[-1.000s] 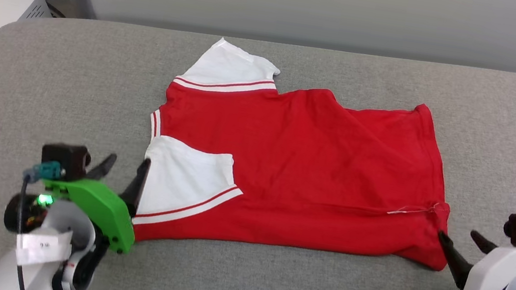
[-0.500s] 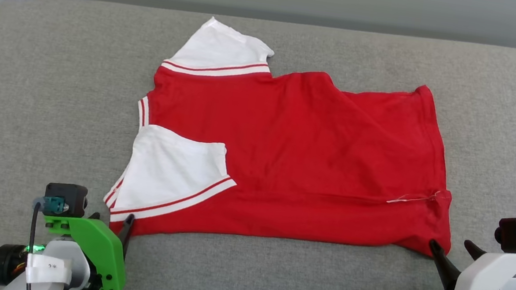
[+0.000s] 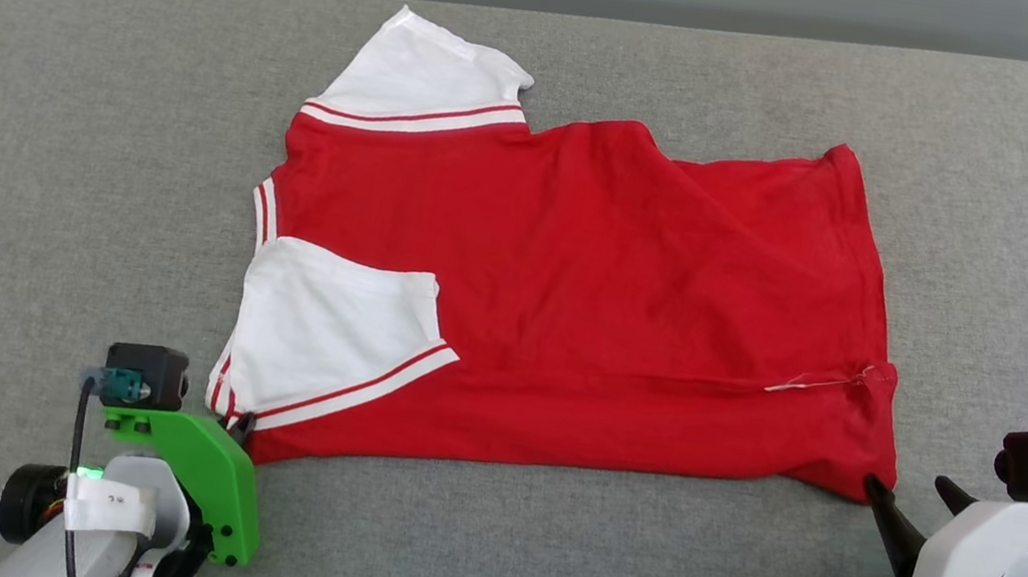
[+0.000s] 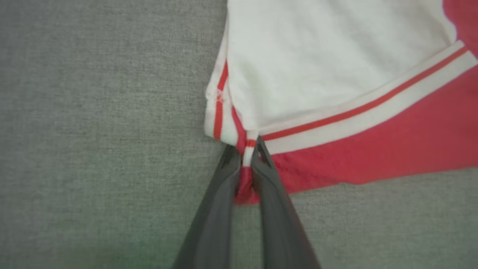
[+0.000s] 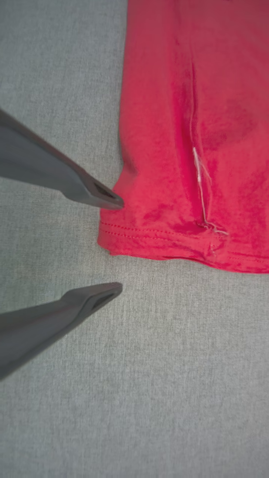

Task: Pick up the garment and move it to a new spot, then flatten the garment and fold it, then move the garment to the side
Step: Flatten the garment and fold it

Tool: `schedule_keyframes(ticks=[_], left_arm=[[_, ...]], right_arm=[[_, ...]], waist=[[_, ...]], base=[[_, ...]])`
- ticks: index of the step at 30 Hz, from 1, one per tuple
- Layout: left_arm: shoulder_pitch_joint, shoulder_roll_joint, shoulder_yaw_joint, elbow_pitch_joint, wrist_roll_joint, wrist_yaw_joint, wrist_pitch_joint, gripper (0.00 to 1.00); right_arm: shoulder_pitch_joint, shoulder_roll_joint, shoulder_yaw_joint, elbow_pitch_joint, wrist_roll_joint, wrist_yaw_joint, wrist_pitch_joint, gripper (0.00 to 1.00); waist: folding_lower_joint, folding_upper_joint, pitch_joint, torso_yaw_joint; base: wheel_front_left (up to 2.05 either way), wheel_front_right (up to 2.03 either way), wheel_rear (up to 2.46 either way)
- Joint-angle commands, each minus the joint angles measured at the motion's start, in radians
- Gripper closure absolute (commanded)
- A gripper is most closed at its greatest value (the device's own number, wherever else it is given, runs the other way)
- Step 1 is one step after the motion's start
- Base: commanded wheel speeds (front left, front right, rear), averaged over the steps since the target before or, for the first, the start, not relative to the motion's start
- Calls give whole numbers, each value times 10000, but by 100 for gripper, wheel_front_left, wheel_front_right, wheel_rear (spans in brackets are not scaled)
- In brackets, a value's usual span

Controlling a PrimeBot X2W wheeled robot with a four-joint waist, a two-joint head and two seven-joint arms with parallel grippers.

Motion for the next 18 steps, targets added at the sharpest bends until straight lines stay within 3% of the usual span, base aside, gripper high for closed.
schedule_keyframes(ticks=[1,9,18], left_arm=[[199,-145,-196,314,-30,-79,54,100],[155,-149,191,-1471,-260,-325,-671,100],[313,183,159,-2837,-25,112,-414,100]], right_arm=[[-49,-42,-71,70,-82,-7,45,0],[-469,458,-749,987,-504,-7,258,0],[-1015,819,-1265,1994,-1181,-7,228,0]], waist=[[0,-1,-130,122],[0,-1,-327,720],[0,-1,-128,1059]], base=[[0,0,0],[0,0,0],[0,0,0]])
